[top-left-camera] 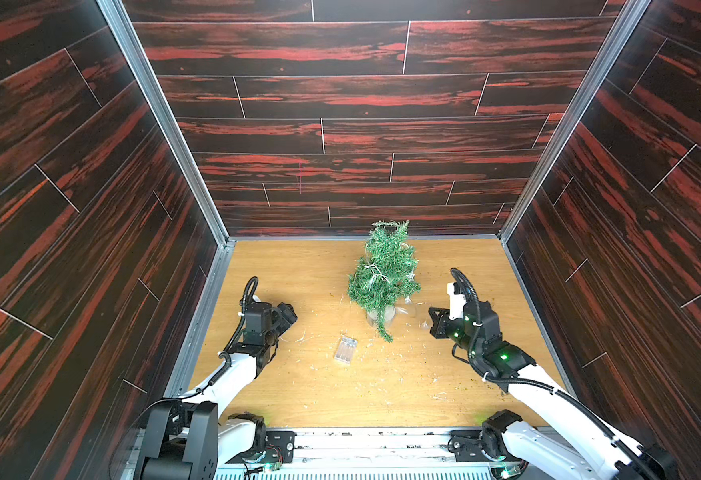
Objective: Remove string lights from the small christmas tree
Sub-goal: Remove the light string from the Christmas tree.
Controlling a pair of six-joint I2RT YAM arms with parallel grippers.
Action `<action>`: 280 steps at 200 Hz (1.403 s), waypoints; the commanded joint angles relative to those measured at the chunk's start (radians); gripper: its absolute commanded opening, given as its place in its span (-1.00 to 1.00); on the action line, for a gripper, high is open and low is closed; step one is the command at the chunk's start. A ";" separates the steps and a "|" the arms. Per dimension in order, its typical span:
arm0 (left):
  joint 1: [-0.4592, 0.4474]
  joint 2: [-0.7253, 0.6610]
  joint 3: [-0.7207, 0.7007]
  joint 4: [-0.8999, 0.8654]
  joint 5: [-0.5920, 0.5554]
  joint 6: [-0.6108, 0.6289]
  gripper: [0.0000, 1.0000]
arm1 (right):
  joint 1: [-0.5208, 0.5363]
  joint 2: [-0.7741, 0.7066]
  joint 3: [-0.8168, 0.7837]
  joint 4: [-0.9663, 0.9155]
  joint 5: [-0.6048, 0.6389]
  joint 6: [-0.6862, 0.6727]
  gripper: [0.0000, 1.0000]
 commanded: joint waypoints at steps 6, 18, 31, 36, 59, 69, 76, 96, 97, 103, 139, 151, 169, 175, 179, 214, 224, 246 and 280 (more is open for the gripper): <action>-0.004 0.000 0.015 0.014 -0.011 0.007 0.78 | -0.013 -0.053 0.198 -0.175 0.201 0.012 -1.00; -0.004 -0.004 0.011 0.018 -0.017 0.011 0.77 | -0.027 -0.050 0.284 -0.246 0.248 -0.011 -1.00; -0.006 -0.013 0.003 0.029 -0.019 0.021 0.72 | -0.053 -0.035 0.365 -0.304 0.281 -0.031 -1.00; -0.008 -0.019 0.000 0.038 -0.020 0.029 0.70 | -0.066 -0.028 0.398 -0.321 0.289 -0.036 -1.00; -0.014 -0.052 0.000 0.037 -0.048 0.049 0.67 | -0.150 0.032 0.552 -0.364 0.259 -0.049 -1.00; -0.016 -0.079 0.019 0.010 -0.047 0.058 0.65 | -0.184 0.075 0.637 -0.381 0.220 -0.046 -1.00; -0.019 -0.096 0.037 -0.023 -0.046 0.067 0.64 | -0.199 0.112 0.703 -0.396 0.207 -0.044 -1.00; -0.023 -0.161 0.084 -0.110 -0.047 0.071 0.64 | -0.209 0.230 0.902 -0.433 0.197 -0.056 -1.00; -0.025 -0.165 0.086 -0.112 -0.047 0.072 0.64 | -0.209 0.235 0.913 -0.436 0.196 -0.056 -1.00; -0.027 -0.185 0.095 -0.124 -0.042 0.072 0.64 | -0.208 0.277 0.974 -0.448 0.190 -0.061 -1.00; -0.065 -0.250 0.182 -0.192 0.009 0.122 0.60 | -0.208 0.519 1.350 -0.508 0.137 -0.088 -1.00; -0.088 -0.255 0.245 -0.251 0.006 0.157 0.59 | -0.208 0.609 1.505 -0.550 0.113 -0.098 -1.00; -0.120 -0.255 0.336 -0.314 0.013 0.208 0.59 | -0.208 0.748 1.765 -0.632 0.078 -0.119 -1.00; -0.130 -0.253 0.366 -0.327 0.024 0.225 0.59 | -0.208 0.788 1.845 -0.658 0.065 -0.122 -1.00; -0.134 -0.251 0.387 -0.336 0.030 0.234 0.59 | -0.208 0.814 1.894 -0.676 0.054 -0.124 -1.00; -0.171 -0.188 0.638 -0.447 0.120 0.286 0.59 | -0.208 0.859 1.996 -0.690 -0.055 -0.119 -1.00; -0.192 -0.158 0.727 -0.482 0.145 0.306 0.58 | -0.207 0.820 1.917 -0.646 -0.096 -0.116 -1.00; -0.255 -0.090 0.895 -0.550 0.162 0.354 0.58 | -0.209 0.728 1.762 -0.591 -0.126 -0.099 -1.00; -0.292 -0.033 0.942 -0.514 0.157 0.348 0.58 | -0.208 0.568 1.459 -0.543 -0.098 -0.101 -1.00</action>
